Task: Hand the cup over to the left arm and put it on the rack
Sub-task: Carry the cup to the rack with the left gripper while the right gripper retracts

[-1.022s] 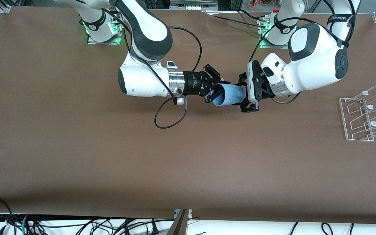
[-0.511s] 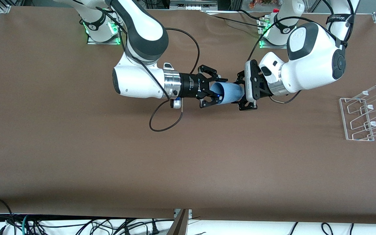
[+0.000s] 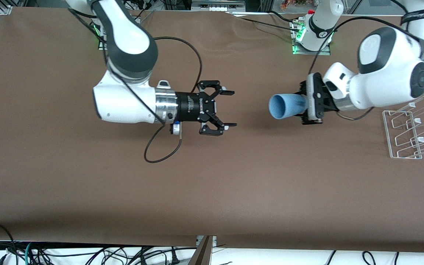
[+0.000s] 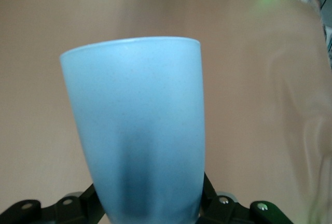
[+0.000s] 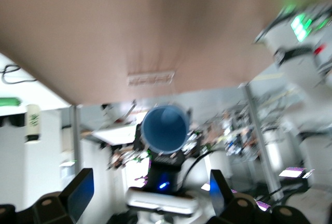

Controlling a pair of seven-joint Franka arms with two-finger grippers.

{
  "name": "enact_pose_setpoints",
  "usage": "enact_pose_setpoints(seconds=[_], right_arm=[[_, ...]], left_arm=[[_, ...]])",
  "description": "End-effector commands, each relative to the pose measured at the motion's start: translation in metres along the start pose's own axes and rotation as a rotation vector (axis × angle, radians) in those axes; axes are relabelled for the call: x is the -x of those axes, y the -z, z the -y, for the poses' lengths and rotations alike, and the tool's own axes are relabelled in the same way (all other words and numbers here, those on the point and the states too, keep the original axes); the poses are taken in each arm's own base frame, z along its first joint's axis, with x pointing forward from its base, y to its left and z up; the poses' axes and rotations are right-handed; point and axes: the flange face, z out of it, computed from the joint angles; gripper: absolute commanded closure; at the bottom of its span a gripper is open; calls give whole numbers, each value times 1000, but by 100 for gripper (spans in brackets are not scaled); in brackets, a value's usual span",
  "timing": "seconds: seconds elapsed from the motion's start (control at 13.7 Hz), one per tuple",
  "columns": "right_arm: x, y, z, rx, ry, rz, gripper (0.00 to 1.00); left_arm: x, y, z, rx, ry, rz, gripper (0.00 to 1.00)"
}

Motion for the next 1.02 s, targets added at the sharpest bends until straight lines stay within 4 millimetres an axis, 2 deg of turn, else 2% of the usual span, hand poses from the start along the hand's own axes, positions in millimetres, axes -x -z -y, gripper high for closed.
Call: enact_pose_setpoints(seconds=[0.0, 0.07, 0.22, 0.36, 0.51, 0.66, 0.8, 0.95], right_arm=[[9, 38, -13, 92, 171, -88, 2], [8, 54, -25, 159, 271, -140, 1], [0, 98, -49, 260, 454, -266, 2], [-16, 141, -71, 378, 608, -332, 1], [-25, 187, -97, 495, 807, -441, 1], [-39, 233, -116, 611, 1015, -528, 1], [-69, 278, -130, 751, 1185, -609, 1], [-82, 310, -133, 851, 1298, -668, 1]], left_arm=[[59, 29, 7, -25, 41, 161, 100], [80, 37, 9, -37, 60, 235, 100], [120, 58, 16, -88, 85, 437, 100], [144, 69, 21, -121, 89, 652, 100], [171, 78, 26, -147, 140, 789, 100], [193, 77, 37, -165, 154, 955, 100], [224, 73, 51, -177, 188, 1126, 100], [254, 69, 67, -194, 158, 1218, 100]])
